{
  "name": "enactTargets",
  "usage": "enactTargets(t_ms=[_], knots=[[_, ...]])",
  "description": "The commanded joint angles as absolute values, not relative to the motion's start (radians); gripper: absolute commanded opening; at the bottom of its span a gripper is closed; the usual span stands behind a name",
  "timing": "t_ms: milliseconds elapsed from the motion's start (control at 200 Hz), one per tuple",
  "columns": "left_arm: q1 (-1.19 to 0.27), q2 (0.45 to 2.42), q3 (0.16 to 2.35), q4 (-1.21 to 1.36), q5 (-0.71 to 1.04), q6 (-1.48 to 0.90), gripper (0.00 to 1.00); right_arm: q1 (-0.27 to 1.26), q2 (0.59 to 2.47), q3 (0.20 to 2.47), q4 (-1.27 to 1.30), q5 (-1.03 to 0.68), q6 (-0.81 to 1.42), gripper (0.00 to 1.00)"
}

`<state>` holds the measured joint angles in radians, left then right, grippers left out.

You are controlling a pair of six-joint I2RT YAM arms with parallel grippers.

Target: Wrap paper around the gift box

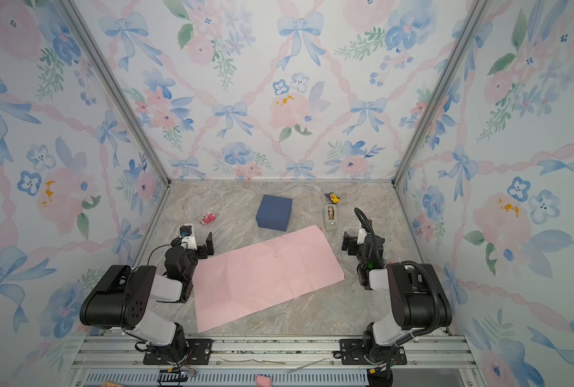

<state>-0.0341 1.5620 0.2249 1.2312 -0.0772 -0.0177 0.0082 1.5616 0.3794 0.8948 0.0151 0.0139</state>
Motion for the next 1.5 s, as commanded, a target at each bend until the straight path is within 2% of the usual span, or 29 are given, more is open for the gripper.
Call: enactTargets(t_ms=[0,1015,1105,1165,1315,1495], knots=[[-0.039,1.574,0.234,1.232,-0.078,0.000,0.98,0.017,1.552,0.391,0.913,0.016,0.006,0.96],[-0.025,1.567,0.233,1.230,-0.048,-0.010,0.98,0.014,1.552,0.391,0.914,0.011,0.008,0.96],[-0.065,1.519,0.258,1.162,-0.099,0.025,0.98,0.014,1.496,0.376,0.906,-0.005,0.006,0.96],[-0.086,1.470,0.311,1.021,-0.113,0.046,0.98,0.013,1.396,0.383,0.803,-0.019,0.003,0.96],[-0.149,1.392,0.415,0.815,-0.194,0.072,0.98,0.073,1.163,0.581,0.195,-0.062,0.027,0.96],[-0.181,1.334,0.539,0.553,-0.146,-0.058,0.97,0.364,1.063,0.749,-0.207,0.059,0.025,0.96]])
